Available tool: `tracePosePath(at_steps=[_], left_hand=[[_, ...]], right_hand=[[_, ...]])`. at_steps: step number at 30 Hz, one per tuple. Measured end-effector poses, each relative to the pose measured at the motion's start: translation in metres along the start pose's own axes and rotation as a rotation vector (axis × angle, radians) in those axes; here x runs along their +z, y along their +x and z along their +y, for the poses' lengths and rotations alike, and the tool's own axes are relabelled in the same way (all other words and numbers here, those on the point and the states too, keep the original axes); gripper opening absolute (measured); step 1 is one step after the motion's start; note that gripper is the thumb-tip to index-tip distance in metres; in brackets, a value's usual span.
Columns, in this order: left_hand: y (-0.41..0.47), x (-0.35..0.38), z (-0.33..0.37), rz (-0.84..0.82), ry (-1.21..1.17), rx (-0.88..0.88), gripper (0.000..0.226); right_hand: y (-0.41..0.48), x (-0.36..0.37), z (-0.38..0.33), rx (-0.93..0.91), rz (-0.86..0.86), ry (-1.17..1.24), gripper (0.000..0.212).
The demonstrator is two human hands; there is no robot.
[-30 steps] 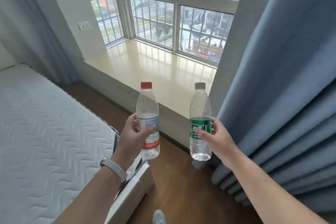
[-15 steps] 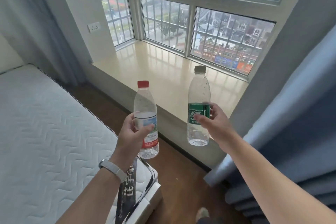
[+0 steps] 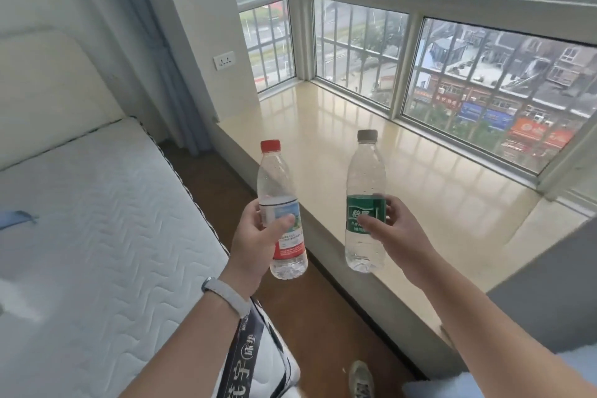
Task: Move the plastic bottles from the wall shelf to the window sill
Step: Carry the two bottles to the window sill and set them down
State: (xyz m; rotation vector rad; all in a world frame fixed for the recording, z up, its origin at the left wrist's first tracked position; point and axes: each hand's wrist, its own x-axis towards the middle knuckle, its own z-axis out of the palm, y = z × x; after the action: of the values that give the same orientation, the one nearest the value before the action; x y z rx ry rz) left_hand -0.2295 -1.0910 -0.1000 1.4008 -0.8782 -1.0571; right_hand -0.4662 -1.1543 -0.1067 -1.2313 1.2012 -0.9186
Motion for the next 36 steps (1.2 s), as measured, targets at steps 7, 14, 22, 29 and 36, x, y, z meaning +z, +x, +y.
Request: tracePosePath(at_steps=[7, 14, 22, 29, 36], left_hand=[[0.057, 0.032, 0.015, 0.102, 0.037, 0.022, 0.042], [0.092, 0.036, 0.021, 0.147, 0.079, 0.024, 0.039], [0.141, 0.033, 0.031, 0.147, 0.101, 0.058, 0.044], [0.207, -0.012, 0.036, 0.199, 0.059, 0.067, 0.044], [0.285, -0.108, 0.041, 0.309, 0.093, 0.069, 0.039]], right_hand=[[0.087, -0.022, -0.022, -0.054, -0.126, -0.029, 0.037], [0.128, -0.035, -0.022, -0.019, -0.162, -0.064, 0.038], [0.176, -0.017, -0.038, -0.039, -0.223, -0.060, 0.037], [0.242, 0.031, -0.045, -0.001, -0.234, -0.084, 0.044], [0.334, 0.128, -0.062, 0.002, -0.313, -0.135, 0.038]])
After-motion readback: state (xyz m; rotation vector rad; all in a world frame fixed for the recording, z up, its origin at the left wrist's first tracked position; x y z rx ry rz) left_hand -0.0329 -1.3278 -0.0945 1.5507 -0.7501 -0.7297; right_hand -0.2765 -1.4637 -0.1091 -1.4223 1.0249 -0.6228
